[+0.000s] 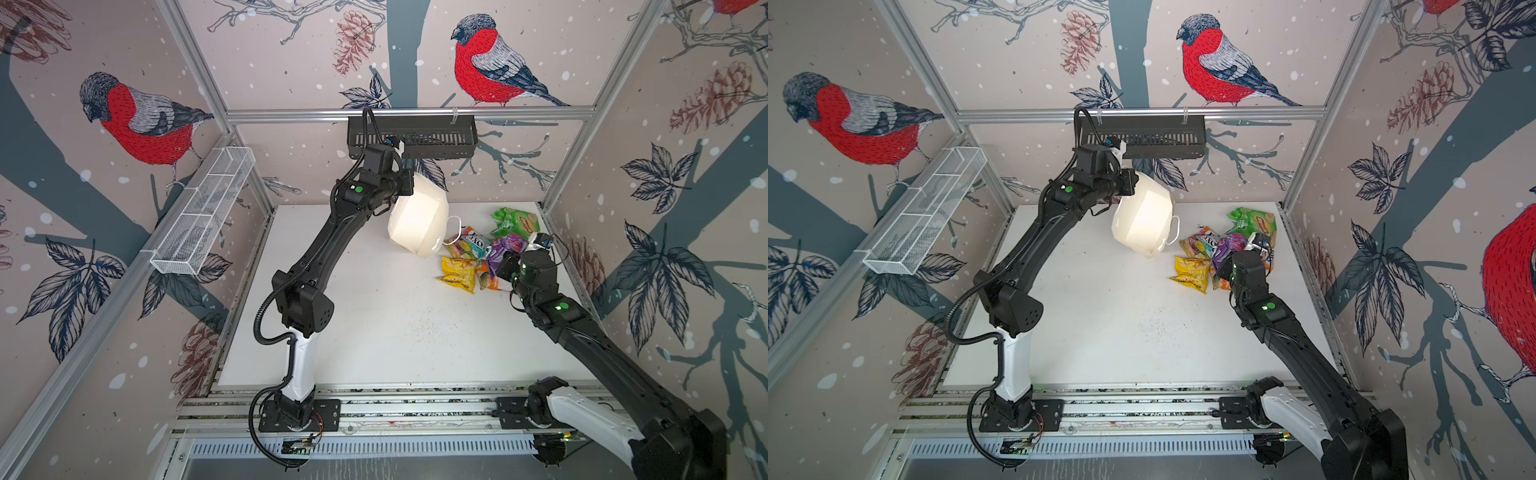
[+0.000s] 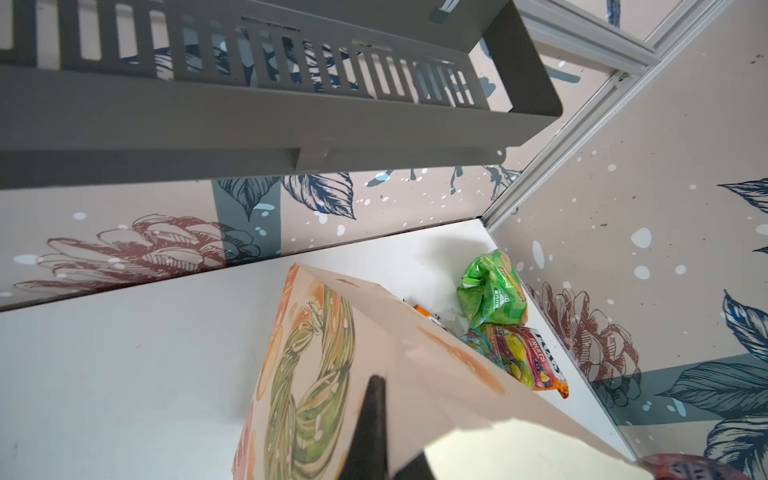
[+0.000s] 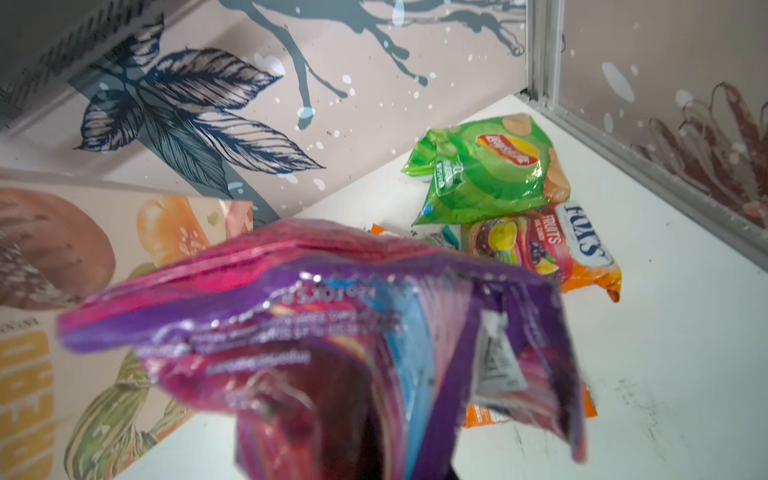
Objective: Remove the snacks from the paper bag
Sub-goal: 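Drop the purple packet onto the snack pile while the left sets the bag upright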
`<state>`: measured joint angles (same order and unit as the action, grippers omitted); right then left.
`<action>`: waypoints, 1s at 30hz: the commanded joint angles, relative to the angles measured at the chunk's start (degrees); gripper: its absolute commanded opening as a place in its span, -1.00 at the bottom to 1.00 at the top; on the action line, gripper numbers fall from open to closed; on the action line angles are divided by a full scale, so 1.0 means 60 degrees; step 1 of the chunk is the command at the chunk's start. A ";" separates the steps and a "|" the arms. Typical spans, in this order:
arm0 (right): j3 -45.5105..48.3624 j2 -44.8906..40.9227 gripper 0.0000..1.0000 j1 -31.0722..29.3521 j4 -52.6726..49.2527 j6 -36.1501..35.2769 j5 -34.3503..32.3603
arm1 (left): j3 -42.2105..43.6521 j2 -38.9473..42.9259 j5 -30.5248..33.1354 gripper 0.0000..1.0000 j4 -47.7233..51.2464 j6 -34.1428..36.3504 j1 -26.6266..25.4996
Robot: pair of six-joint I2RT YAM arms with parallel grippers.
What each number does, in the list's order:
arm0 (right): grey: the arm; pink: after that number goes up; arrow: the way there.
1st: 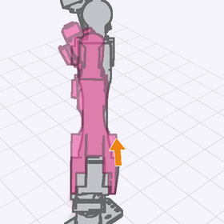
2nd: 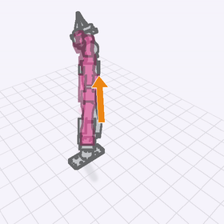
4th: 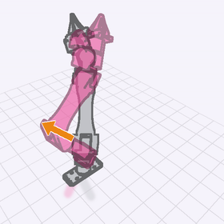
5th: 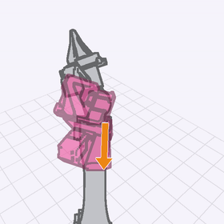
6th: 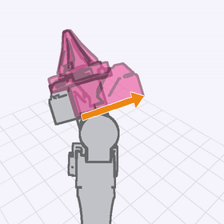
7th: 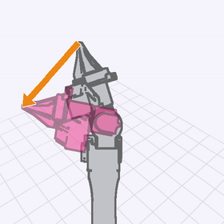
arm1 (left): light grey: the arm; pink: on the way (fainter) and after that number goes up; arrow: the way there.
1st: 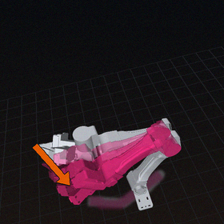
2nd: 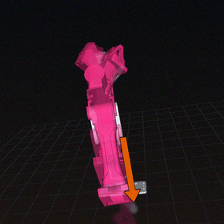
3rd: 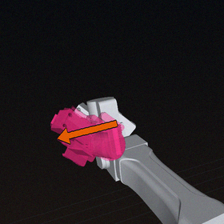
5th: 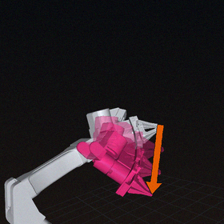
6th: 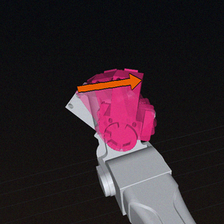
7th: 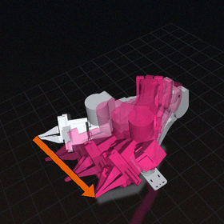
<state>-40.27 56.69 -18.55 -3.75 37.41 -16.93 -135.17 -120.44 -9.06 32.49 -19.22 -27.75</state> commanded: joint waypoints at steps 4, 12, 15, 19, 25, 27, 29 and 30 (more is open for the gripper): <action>0.0307 0.0468 -1.00 0.0454 0.0820 0.0357 0.0876 | -0.0393 -0.0461 -0.0345 -1.00 0.0064 0.0084 0.0025; 0.0196 0.1296 -1.00 0.0890 0.0825 0.0306 0.1396 | -0.0630 -0.0907 -0.0401 -0.82 0.0166 0.0244 0.0074; 0.0062 0.1680 -1.00 0.0927 0.0699 0.0143 0.1412 | -0.0641 -0.0974 -0.0471 -0.72 0.0153 0.0286 0.0092; -0.0233 0.2178 -1.00 0.1024 0.0511 0.0050 0.1573 | -0.0641 -0.1028 -0.0742 -0.36 -0.0014 0.0458 0.0098; -0.0529 0.2755 -1.00 0.1026 0.0566 0.0117 0.1891 | -0.0661 -0.0898 -0.0784 0.77 -0.0241 0.0678 0.0114; -0.0660 0.2903 -1.00 0.1024 0.0498 0.0109 0.1935 | -0.0671 -0.0769 -0.0656 0.98 -0.0263 0.0796 0.0113; -0.0756 0.3035 -1.00 0.1026 0.0464 0.0080 0.1942 | -0.0672 -0.0616 -0.0468 0.97 -0.0230 0.0948 0.0113; -0.0787 0.3089 -1.00 0.1026 0.0457 0.0079 0.1943 | -0.0663 -0.0522 -0.0312 0.97 -0.0188 0.1011 0.0115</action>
<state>-44.12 74.70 -12.36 -2.31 38.57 -5.96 -138.63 -125.27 -13.08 33.32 -15.42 -27.11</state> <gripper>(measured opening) 0.161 0.985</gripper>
